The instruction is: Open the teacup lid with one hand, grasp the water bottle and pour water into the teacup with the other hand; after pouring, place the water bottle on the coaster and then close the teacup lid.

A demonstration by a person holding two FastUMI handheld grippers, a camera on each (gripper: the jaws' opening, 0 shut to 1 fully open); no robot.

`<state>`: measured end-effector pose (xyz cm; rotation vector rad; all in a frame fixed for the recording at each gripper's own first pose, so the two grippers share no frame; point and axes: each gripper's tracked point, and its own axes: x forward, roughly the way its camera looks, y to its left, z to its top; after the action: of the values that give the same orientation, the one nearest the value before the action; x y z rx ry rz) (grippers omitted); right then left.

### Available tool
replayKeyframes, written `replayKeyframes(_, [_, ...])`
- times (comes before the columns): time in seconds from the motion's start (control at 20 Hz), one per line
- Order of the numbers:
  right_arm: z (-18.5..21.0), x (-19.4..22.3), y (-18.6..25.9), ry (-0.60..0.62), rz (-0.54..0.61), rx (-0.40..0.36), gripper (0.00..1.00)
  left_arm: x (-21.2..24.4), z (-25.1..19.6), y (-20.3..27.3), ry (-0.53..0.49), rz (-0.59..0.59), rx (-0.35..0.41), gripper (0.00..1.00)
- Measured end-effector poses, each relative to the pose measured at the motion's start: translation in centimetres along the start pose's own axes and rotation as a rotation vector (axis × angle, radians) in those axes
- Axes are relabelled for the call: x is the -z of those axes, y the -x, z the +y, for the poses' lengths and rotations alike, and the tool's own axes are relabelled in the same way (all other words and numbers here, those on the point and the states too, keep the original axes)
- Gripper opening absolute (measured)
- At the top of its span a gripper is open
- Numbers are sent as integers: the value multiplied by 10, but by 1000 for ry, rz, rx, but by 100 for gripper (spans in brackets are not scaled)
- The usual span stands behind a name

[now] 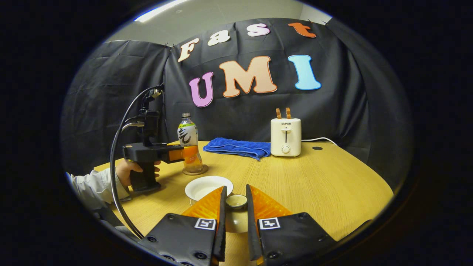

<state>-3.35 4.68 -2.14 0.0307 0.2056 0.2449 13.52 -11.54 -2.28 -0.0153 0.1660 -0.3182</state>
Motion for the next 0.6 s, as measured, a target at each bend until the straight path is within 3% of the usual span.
replayKeyframes(0.05, [0, -1, -1, -1, -2, 0, 26, 1, 1, 1, 0, 2, -2, 77])
replayKeyframes(0.15, [1, -4, -1, -5, -4, -1, 30, 3, 5, 4, 2, 6, -13, 85])
replayKeyframes(0.3, [6, -8, -5, -13, -13, -10, 28, 5, 11, 14, 18, 5, -34, 98])
replayKeyframes(0.6, [26, -16, -20, -17, -42, -53, 28, 4, 24, 56, 0, -29, -87, 98])
